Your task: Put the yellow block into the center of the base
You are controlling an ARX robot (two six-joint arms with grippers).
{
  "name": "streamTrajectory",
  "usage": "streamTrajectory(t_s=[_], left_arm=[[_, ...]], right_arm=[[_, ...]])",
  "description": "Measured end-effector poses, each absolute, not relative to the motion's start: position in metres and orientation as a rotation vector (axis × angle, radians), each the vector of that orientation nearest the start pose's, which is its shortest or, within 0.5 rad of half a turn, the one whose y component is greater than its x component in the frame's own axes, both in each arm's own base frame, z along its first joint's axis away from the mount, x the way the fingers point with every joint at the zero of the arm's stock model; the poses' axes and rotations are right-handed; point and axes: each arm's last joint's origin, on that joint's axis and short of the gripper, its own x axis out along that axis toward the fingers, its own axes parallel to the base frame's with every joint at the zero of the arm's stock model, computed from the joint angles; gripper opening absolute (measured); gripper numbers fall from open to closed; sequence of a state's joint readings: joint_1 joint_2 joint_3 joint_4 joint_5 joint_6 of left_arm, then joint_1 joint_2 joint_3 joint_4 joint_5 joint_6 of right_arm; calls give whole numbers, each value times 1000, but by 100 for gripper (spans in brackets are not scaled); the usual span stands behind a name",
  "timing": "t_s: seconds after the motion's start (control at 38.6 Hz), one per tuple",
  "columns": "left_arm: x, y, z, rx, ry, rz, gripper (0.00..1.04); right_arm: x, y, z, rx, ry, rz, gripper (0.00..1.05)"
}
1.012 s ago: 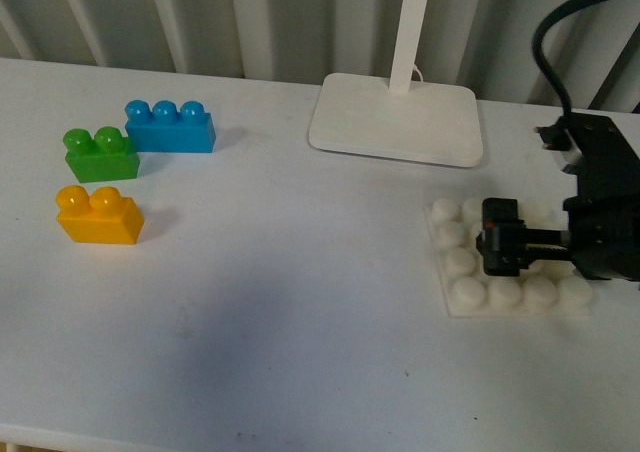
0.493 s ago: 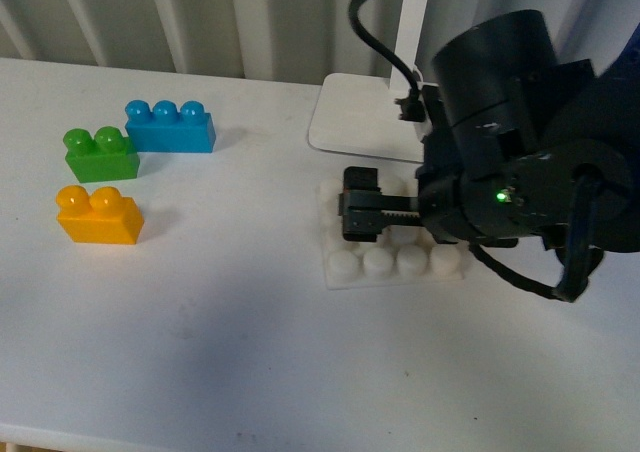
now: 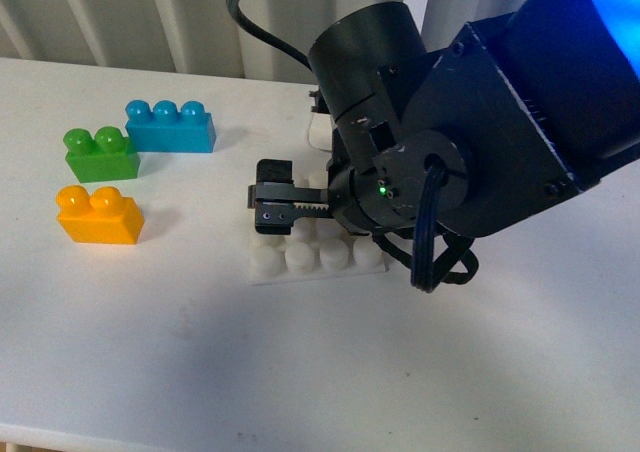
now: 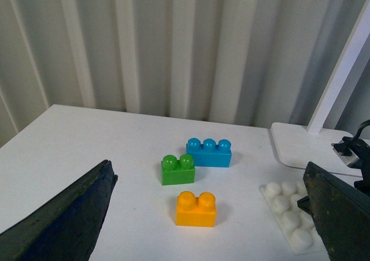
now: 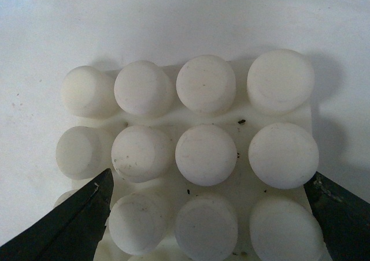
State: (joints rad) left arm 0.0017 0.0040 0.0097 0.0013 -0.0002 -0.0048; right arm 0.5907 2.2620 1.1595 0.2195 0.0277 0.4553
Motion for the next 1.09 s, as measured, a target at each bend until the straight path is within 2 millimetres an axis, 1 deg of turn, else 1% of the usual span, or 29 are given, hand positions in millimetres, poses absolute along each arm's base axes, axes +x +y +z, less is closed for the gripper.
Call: streamTrajectory(t_s=[0.18,0.36,0.54,0.62,0.75,0.83,0.86,0.93,0.99,1.06,1.09], left_arm=[[97,0,167,-5,-7,2,98],[97,0,167,-5,-7,2,98],[97,0,167,-5,-7,2,98],[97,0,167,-5,-7,2,98],[97,0,167,-5,-7,2,98],[97,0,167,-5,-7,2,98],[97,0,167,-5,-7,2,98],[97,0,167,-5,-7,2,98],[97,0,167,-5,-7,2,98],[97,0,167,-5,-7,2,98],[97,0,167,-5,-7,2,98]], right_arm=[[345,241,41,160,943,318,96],[346,246,42,181,938,321,96],[347,247,43,200,931,319,96],[347,241,44,226,920,315,96],[344,214,52,284,899,291,96],[341,190,67,304,837,267,96],[341,183,74,312,815,264,96],[337,145,106,343,698,236,96],[332,128,121,350,646,233,96],[317,96,143,350,568,217,96],[308,84,150,342,546,216,96]])
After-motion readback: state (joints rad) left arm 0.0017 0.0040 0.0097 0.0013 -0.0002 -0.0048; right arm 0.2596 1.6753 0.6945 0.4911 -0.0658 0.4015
